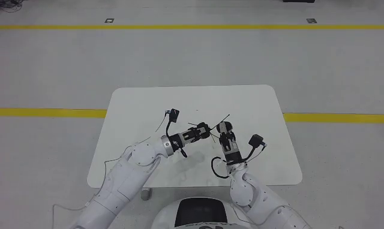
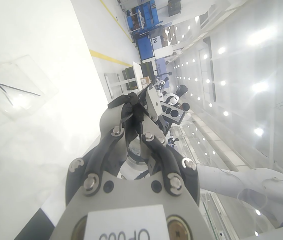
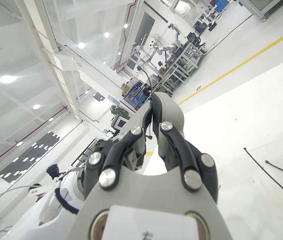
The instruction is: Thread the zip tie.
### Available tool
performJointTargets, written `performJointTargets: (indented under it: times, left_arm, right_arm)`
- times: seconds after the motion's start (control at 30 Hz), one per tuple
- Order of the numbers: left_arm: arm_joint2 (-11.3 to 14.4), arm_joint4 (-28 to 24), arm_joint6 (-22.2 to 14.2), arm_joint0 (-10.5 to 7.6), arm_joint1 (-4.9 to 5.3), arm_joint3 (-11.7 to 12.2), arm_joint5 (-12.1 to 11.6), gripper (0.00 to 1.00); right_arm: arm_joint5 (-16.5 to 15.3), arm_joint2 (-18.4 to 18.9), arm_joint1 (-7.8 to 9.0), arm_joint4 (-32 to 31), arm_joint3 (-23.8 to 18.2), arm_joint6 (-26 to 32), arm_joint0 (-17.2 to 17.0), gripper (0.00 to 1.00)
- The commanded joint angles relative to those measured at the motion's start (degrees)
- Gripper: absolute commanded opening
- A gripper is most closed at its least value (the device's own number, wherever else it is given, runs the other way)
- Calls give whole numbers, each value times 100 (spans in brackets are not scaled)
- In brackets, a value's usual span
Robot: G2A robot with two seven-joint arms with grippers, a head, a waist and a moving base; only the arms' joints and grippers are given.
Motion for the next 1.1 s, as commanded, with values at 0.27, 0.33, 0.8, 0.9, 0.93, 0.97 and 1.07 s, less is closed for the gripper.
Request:
performJointTargets:
  times: [0.27,0.33,0.8,0.9,0.93,0.97,1.07]
  left_arm:
    - [0,0,0,0,0,0,0,0]
    - [0,0,0,0,0,0,0,0]
    - [0,0,0,0,0,0,0,0]
    - [0,0,0,0,0,0,0,0]
    - [0,0,0,0,0,0,0,0]
    - [0,0,0,0,0,0,0,0]
    - [0,0,0,0,0,0,0,0]
  right_arm:
    - [0,25,-20,-25,21,142,-6,0]
    - [0,32,-23,-33,25,155,-11,0]
    - [0,135,-25,-124,28,254,-120,0]
    - [0,169,-22,-128,27,279,-153,0]
    - [0,186,-20,-128,28,286,-166,0]
    - [0,198,-19,-121,31,301,-176,0]
    - [0,233,-18,-124,42,343,-201,0]
